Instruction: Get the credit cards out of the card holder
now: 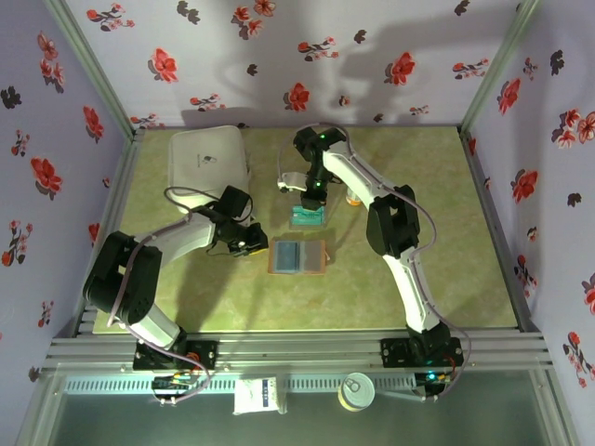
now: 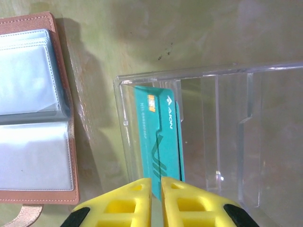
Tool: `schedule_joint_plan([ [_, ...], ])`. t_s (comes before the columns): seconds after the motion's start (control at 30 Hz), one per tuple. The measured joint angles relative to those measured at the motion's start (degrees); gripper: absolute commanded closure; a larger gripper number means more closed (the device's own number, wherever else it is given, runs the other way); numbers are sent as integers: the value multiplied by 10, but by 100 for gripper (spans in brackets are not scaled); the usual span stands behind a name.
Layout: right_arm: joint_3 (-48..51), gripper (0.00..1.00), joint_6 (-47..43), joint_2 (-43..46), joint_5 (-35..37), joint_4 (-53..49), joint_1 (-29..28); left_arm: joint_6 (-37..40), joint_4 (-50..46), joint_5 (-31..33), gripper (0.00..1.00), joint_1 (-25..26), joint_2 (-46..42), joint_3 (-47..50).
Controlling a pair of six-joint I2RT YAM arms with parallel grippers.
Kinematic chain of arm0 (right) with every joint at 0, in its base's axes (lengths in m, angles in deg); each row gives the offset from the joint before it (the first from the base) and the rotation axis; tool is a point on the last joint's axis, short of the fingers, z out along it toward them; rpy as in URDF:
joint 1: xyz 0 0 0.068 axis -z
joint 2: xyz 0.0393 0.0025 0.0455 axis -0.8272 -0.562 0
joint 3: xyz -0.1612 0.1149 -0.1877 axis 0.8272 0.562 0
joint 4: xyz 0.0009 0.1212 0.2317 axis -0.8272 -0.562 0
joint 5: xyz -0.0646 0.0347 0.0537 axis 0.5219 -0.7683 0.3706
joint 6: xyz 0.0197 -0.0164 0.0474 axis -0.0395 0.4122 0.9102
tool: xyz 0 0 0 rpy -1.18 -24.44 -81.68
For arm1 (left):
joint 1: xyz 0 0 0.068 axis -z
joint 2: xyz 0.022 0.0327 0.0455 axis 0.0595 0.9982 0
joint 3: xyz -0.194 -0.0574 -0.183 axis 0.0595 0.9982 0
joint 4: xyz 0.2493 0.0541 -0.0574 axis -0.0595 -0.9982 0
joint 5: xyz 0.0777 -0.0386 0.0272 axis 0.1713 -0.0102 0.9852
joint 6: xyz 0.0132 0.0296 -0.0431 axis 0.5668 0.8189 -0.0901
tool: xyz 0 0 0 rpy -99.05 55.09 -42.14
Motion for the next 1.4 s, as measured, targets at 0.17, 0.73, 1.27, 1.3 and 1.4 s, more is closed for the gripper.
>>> schedule_joint_plan([
  [0.17, 20, 99, 19, 10, 18, 31, 0, 0, 0, 0, 85, 0, 5, -4],
  [0.73, 99, 100, 62, 43, 30, 136, -1, 0, 16, -4, 85, 0, 14, -4],
  [1.27, 114, 100, 77, 45, 27, 140, -1, 0, 19, -7, 85, 0, 14, -2],
  [1.3, 118, 100, 81, 48, 27, 144, -1, 0, 21, -7, 85, 0, 14, -1],
  [1.4, 147, 100, 103, 70, 28, 160, -1, -2, 26, -12, 85, 0, 14, -1],
])
